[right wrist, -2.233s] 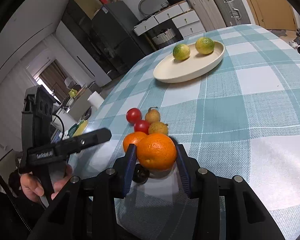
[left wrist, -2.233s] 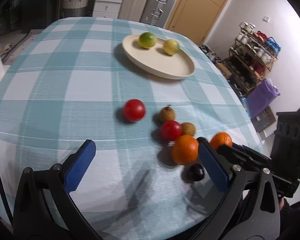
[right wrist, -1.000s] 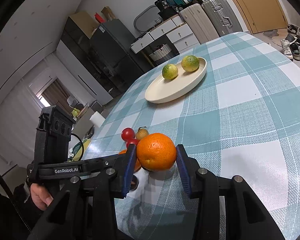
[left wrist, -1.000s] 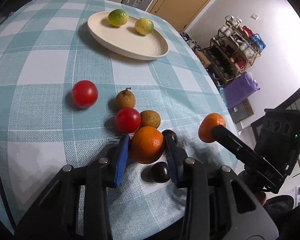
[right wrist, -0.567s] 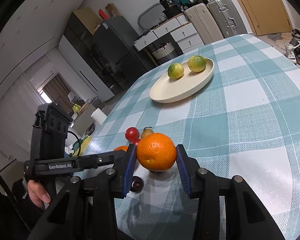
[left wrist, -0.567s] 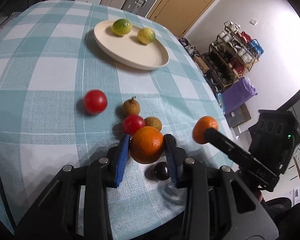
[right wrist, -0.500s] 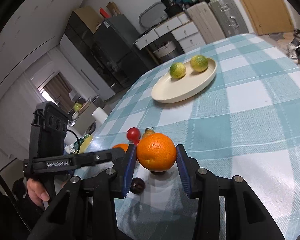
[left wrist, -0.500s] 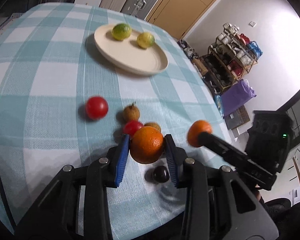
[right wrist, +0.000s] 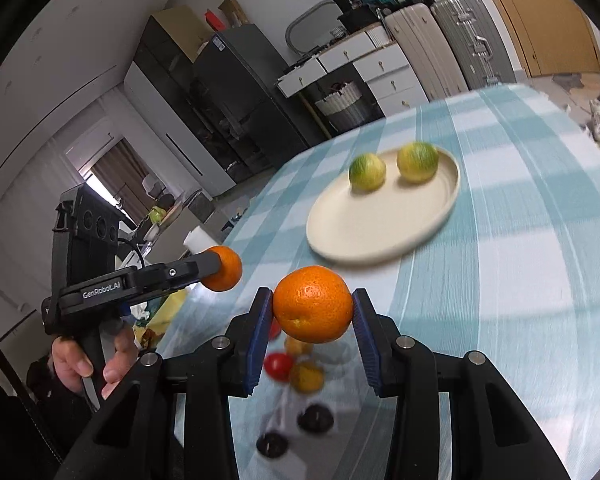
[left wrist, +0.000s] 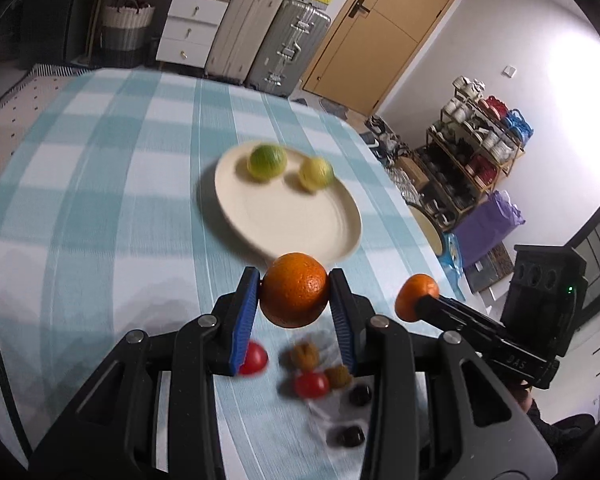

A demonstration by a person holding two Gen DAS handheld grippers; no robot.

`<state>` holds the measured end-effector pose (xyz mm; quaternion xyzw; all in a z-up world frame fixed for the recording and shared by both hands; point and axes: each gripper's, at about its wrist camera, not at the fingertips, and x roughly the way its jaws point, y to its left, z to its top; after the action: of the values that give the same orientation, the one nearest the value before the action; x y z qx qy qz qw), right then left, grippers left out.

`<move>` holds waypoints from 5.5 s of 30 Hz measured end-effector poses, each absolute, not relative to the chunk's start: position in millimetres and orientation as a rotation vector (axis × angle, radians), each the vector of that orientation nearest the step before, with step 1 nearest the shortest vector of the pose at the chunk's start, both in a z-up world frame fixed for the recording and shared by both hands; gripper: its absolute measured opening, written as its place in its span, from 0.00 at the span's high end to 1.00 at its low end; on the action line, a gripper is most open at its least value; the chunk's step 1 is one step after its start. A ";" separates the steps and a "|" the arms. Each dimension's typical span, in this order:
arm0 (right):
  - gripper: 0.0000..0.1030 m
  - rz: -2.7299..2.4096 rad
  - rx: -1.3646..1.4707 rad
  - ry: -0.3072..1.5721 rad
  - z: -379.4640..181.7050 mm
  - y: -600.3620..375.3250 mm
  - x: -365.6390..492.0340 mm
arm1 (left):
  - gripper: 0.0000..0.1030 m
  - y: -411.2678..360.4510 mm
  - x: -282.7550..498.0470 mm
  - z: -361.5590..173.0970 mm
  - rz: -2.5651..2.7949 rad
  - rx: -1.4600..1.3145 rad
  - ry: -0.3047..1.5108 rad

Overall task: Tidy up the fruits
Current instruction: 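Carry the orange onto the cream plate and open the right gripper, then move the right gripper back toward the remaining fruits, then grasp a dark plum with the right gripper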

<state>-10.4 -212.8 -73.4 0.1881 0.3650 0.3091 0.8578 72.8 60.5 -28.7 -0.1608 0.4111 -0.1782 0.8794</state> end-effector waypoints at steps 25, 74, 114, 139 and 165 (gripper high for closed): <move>0.60 0.523 0.290 0.784 -48.8 -175.0 129.2 | 0.68 45.8 210.2 -25.6 -0.290 -0.339 0.843; 0.34 0.485 0.166 0.745 -59.0 -170.8 108.9 | 0.41 49.4 204.8 -47.8 -0.257 -0.266 0.912; 0.00 0.509 0.195 0.678 -47.7 -196.3 -36.1 | 0.01 35.0 19.8 -39.9 -0.080 -0.105 0.795; 0.00 0.492 0.161 0.811 -108.5 -184.1 -86.2 | 0.01 48.3 -13.5 -98.6 -0.075 -0.163 0.911; 0.73 0.544 0.078 0.856 -131.0 -161.9 -81.5 | 0.01 49.2 -20.9 -113.2 -0.079 -0.174 0.955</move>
<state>-81.5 -161.9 -131.0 0.0373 0.4099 0.2603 0.8734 -20.9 49.2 -113.2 -0.0837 0.4588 -0.0378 0.8838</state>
